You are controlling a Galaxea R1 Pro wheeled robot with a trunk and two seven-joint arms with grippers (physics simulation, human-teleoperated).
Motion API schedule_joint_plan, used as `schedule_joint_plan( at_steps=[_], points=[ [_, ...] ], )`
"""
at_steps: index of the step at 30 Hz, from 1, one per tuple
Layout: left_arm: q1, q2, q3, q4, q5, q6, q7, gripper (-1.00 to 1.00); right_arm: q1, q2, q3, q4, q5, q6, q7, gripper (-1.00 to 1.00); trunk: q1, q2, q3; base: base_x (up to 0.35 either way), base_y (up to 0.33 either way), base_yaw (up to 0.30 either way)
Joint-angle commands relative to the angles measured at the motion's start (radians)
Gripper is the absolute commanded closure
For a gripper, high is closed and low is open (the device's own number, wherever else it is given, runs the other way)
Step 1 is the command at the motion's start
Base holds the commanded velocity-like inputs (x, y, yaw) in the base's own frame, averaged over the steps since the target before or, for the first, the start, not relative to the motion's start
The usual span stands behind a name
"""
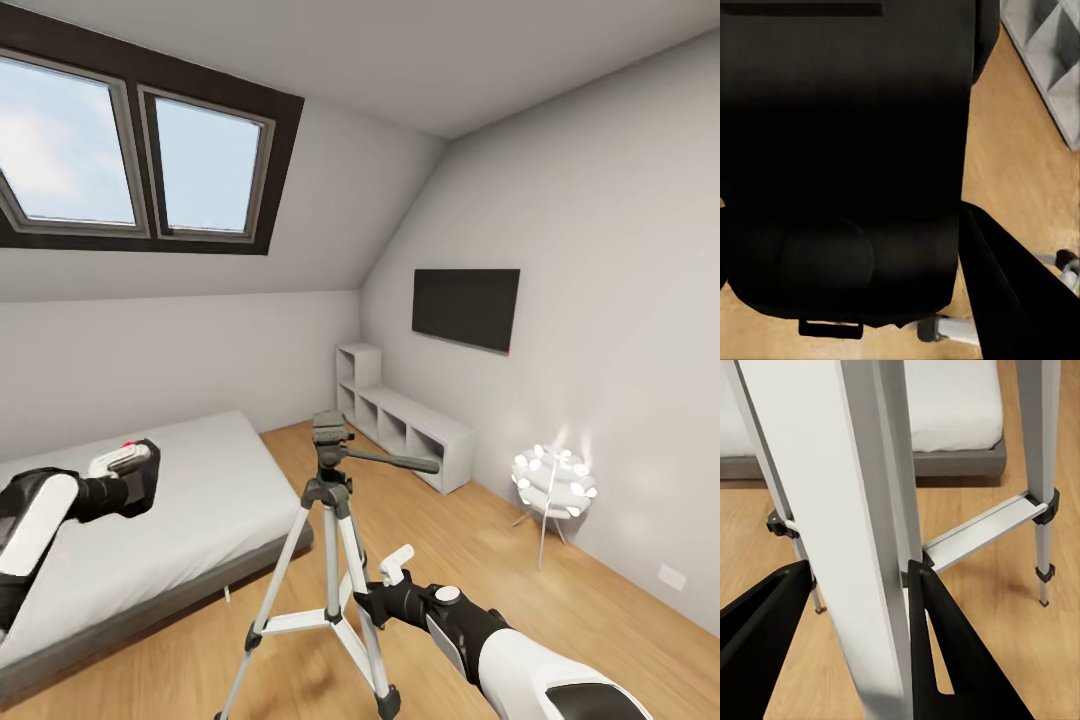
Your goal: Attach the digital camera to the camera tripod in the bedroom.
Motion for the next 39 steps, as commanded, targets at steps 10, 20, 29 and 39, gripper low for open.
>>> schedule_joint_plan(
  at_steps=[10, 20, 29, 39],
  points=[
    [-0.449, -0.306, -0.023, 0.264, -0.027, 0.045, 0.141, 1.0, 0.0, 0.0, 0.0, 0.0, 0.005, -0.005, 0.001, 1.0, 0.0, -0.001, -0.001, 0.0, 0.0, 0.0],
    [-0.634, -0.522, -0.043, 0.402, -0.084, 0.045, 0.272, 1.0, 0.0, 0.0, 0.001, 0.0, 0.007, -0.005, 0.001, 1.0, 0.0, -0.001, -0.001, 0.0, 0.0, 0.0],
    [-0.651, -0.577, -0.232, 0.395, -0.077, 0.044, 0.273, 1.0, 0.0, 0.0, 0.001, 0.0, 0.006, -0.005, 0.0, 1.0, 0.0, -0.001, -0.001, 0.0, 0.0, 0.0],
    [-0.651, -0.597, -0.258, 0.363, -0.082, 0.037, 0.287, 1.0, 0.0, 0.0, 0.0, 0.0, 0.004, -0.005, 0.0, 1.0, 0.0, -0.001, -0.001, 0.0, 0.0, 0.0]
  ],
)
